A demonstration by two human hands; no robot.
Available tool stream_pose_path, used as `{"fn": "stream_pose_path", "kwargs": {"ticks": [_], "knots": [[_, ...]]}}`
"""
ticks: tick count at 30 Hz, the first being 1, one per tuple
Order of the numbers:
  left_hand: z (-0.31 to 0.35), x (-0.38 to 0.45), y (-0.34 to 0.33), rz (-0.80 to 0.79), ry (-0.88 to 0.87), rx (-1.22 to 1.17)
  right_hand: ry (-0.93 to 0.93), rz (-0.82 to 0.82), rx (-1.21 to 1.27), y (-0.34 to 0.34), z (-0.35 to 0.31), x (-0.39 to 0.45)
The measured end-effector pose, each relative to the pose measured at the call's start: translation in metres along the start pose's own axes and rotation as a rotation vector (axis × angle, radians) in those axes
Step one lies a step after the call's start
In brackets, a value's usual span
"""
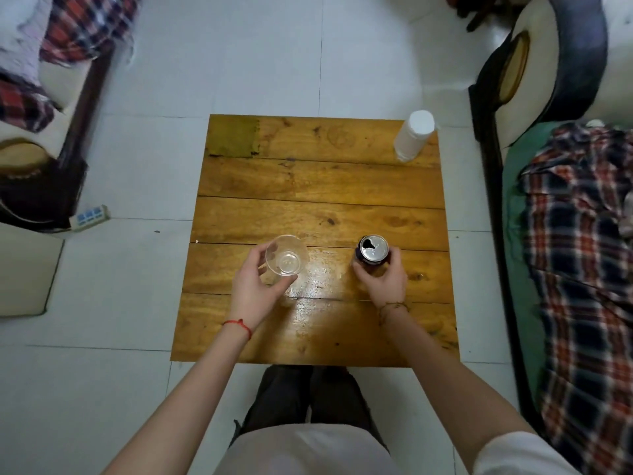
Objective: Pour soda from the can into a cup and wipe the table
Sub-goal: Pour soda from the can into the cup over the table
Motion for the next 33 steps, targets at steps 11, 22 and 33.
{"fn": "stream_pose_path", "kwargs": {"ticks": [11,22,33], "knots": [[0.123,-0.008,0.063,-0.086,-0.202,0.033,0.388,-0.015,0.050,0.095,-0.142,-0.045],[0.189,-0.012,0.100,-0.125,-0.358,0.045,0.558,-0.071,-0.083,0.173,-0.227,-0.074],[0.217,-0.008,0.124,-0.150,-0.399,0.044,0.771,-0.074,-0.312,0.208,-0.310,-0.092]]}}
Point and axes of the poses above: each hand's wrist, its own x-axis towards the middle knuckle, its own y-axis out of the back of the hand, z = x × y, the point moved 2 cm from there along x, towards the middle knuckle, and after that the axes turned 6 degrees about z, right-handed, at the moved point
